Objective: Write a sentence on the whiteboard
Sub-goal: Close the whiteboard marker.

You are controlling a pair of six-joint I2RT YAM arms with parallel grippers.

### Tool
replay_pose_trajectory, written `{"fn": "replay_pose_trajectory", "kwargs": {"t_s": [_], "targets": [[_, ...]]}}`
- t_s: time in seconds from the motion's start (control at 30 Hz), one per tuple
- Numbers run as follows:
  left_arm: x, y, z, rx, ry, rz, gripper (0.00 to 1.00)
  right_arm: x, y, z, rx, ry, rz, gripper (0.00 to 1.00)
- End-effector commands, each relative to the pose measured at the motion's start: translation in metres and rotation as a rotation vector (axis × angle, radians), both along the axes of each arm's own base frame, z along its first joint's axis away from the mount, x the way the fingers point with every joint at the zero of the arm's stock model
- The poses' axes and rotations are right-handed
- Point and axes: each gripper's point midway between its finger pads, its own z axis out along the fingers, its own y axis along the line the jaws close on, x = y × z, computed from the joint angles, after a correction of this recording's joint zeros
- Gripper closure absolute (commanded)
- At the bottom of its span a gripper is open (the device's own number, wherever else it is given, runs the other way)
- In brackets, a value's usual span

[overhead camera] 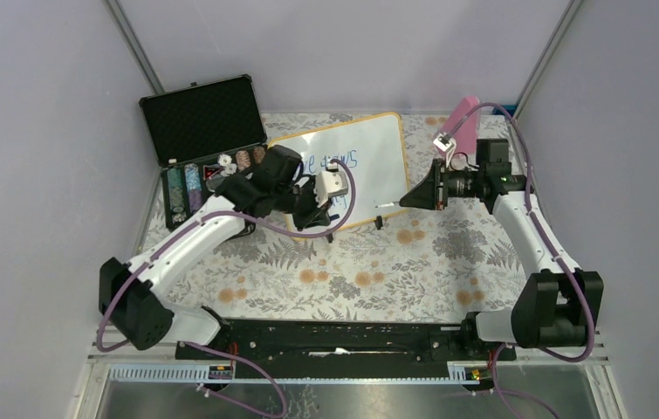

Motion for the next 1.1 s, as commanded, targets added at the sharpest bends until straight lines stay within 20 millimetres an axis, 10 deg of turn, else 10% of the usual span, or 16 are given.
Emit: {"fn": "replay_pose_trajectory", "kwargs": {"t_s": [0.0,1.07], "targets": [[-0.019,0.009,0.013,-0.011,-0.043,-0.067,1.00,-0.039,0.029,0.026,0.082,-0.040,0.183,1.00],[-0.045,-0.007,0.027,-0.120,0.058,-0.192,1.00,-0.059,0.085,0.002,0.008,0.050,0.279,1.00]]}}
